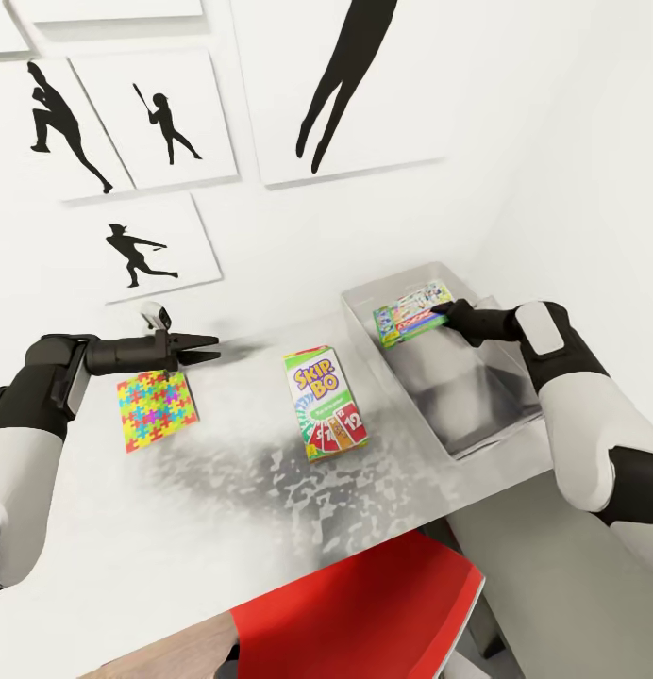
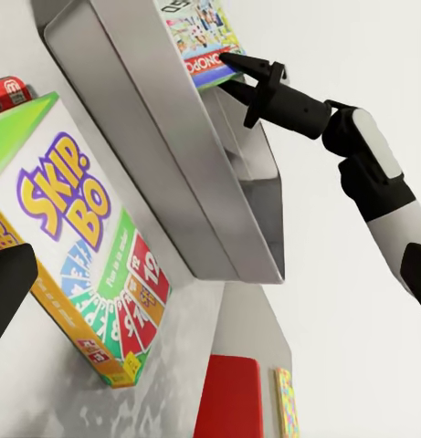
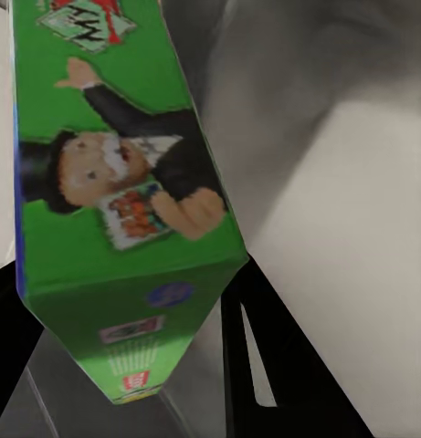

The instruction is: Put all the toys in the child's room - the three board games (two on the bed and one on the table), the two jigsaw puzzles on the table, and the tennis ball on the table - inside the toy box on the table in the child's room.

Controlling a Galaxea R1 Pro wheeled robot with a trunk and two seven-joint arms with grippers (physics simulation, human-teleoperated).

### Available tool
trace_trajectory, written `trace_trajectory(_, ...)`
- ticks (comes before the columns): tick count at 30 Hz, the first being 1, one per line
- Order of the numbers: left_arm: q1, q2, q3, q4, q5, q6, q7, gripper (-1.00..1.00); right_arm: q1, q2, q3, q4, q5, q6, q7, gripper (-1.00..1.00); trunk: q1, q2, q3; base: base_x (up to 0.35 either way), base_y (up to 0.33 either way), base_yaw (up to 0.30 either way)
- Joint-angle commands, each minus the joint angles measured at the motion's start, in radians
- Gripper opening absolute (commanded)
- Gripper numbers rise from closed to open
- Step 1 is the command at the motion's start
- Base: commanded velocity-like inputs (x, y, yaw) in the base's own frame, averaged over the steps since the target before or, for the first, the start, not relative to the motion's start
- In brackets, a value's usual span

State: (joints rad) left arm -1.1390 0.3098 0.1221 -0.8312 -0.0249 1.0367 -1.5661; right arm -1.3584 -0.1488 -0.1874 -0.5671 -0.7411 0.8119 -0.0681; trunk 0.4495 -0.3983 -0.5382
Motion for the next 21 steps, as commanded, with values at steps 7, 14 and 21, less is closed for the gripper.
trace_trajectory(7,-0.001,0.000,-0.002,0.000,-0.003,0.011,-0.005,1.00,0.001,0.003,-0.004,0.000,-0.009,0.003,-0.007,-1.00,0.001,-0.002,-0.001,0.000,0.000,0.000)
trace_trajectory(14,0.000,0.000,-0.001,0.000,-0.003,0.011,-0.005,1.00,0.001,0.002,-0.004,0.000,-0.010,0.003,-0.008,-1.00,0.001,-0.002,-0.001,0.000,0.000,0.000)
trace_trajectory(21,0.000,0.000,-0.001,0.000,-0.004,0.011,-0.005,1.00,0.001,-0.002,-0.004,0.000,-0.009,0.002,-0.009,-1.00,0.001,-0.002,-0.001,0.000,0.000,0.000)
